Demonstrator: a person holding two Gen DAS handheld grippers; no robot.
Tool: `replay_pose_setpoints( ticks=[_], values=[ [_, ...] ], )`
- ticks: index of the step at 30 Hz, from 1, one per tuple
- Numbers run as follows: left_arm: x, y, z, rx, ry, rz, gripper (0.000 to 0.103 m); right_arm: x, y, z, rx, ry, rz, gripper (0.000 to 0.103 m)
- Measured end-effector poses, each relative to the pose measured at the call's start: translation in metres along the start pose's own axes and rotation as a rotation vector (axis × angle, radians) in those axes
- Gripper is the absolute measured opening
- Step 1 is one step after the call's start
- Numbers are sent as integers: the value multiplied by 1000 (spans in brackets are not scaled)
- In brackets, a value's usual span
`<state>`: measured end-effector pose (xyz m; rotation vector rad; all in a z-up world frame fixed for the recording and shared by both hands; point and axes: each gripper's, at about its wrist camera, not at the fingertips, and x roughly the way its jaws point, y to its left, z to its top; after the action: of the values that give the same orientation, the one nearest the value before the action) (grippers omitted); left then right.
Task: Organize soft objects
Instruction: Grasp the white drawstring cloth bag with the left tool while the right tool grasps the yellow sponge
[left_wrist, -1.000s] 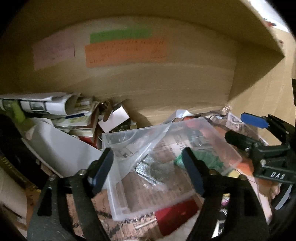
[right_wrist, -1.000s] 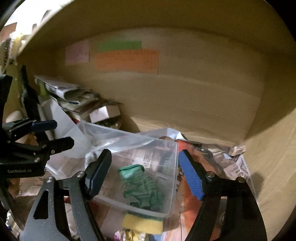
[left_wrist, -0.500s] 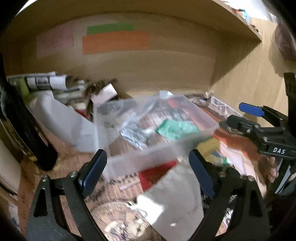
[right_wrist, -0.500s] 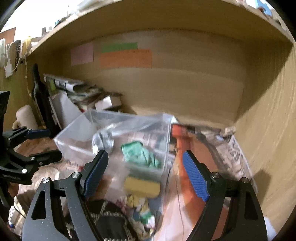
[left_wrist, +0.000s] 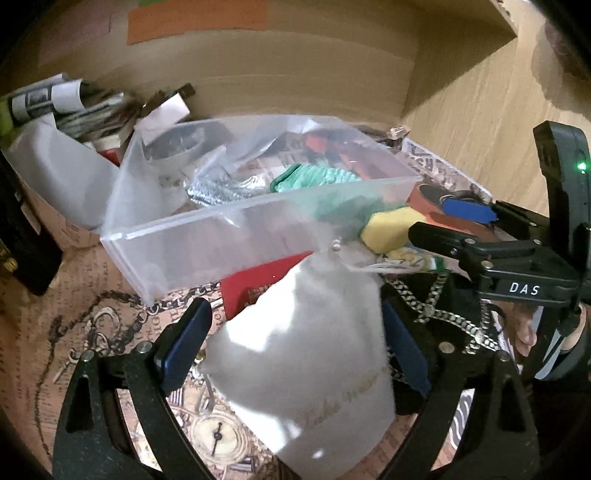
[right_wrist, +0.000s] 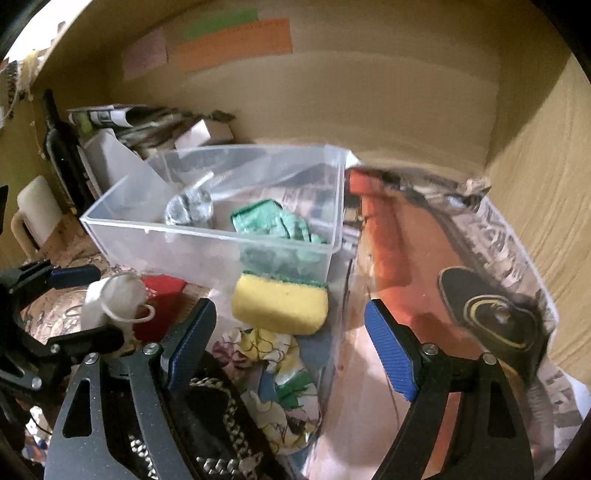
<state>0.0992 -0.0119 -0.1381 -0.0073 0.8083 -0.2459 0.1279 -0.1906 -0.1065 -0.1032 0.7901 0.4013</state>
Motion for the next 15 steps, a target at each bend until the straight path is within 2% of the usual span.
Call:
replay_pose_setpoints(
  ticks=[1, 3, 5, 9, 10, 12, 13, 15],
  values=[
    [2, 0, 0, -2, 1, 2, 91, 4, -1, 1, 3, 11, 6, 81],
    [8, 1, -1, -9, 8, -11, 82, 13, -2, 2, 7, 30, 10, 81],
    [10, 3, -3, -10, 20, -26, 68, 20, -3, 3, 12, 47, 19, 81],
    [7, 2, -4, -5, 12, -43, 53, 27, -4, 3, 25, 59, 41, 80],
    [5, 2, -5, -2, 8, -45, 45, 27, -5, 3, 31, 61, 45, 80],
    [2, 2, -5, 0, 2, -50, 40, 28, -6, 2, 40, 63, 53, 71],
    [0, 1, -6, 0, -2, -51, 37, 29, -6, 2, 44, 69, 61, 60],
    [-4, 2, -7, -3, -10, -48, 34, 31, -6, 1, 46, 77, 70, 56]
  ],
)
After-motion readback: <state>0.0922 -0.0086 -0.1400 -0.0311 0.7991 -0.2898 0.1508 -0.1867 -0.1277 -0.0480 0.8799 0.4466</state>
